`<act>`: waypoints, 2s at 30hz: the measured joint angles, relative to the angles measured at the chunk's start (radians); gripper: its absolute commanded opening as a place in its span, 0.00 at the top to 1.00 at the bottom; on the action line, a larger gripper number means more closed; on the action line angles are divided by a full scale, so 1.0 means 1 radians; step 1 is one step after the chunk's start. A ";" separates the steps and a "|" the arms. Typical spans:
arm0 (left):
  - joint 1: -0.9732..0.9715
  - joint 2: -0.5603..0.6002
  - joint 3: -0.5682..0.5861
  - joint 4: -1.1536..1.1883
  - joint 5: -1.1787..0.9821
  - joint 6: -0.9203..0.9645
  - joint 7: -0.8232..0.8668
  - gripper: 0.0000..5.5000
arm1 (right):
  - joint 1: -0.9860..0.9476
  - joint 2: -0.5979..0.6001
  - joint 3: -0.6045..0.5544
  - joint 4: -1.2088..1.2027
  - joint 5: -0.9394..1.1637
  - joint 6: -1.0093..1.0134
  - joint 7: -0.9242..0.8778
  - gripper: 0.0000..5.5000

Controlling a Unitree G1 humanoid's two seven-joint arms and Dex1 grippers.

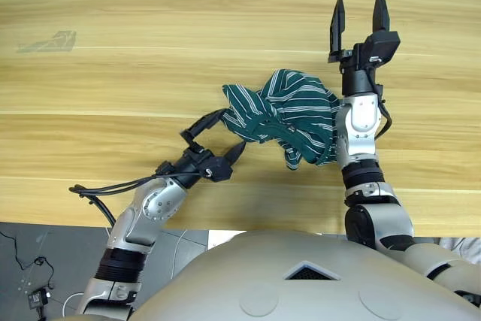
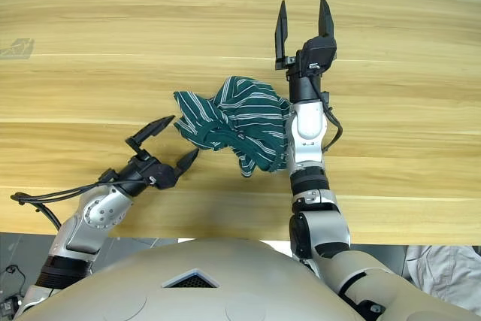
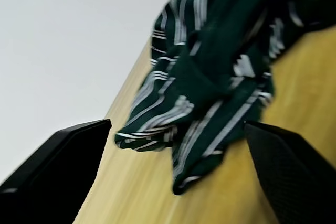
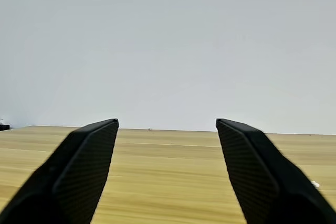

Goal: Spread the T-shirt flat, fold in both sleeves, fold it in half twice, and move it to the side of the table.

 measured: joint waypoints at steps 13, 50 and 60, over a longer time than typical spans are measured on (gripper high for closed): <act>-0.073 -0.014 -0.036 0.020 0.100 -0.029 0.133 0.15 | -0.006 0.006 0.002 0.003 -0.001 0.001 0.000 0.37; -0.131 -0.040 -0.113 0.116 0.110 -0.054 0.167 0.26 | -0.042 0.006 0.004 0.064 -0.002 -0.011 0.000 0.36; -0.157 -0.037 -0.126 0.139 0.123 -0.035 0.161 0.55 | -0.044 0.006 0.004 0.082 -0.002 -0.014 0.000 0.36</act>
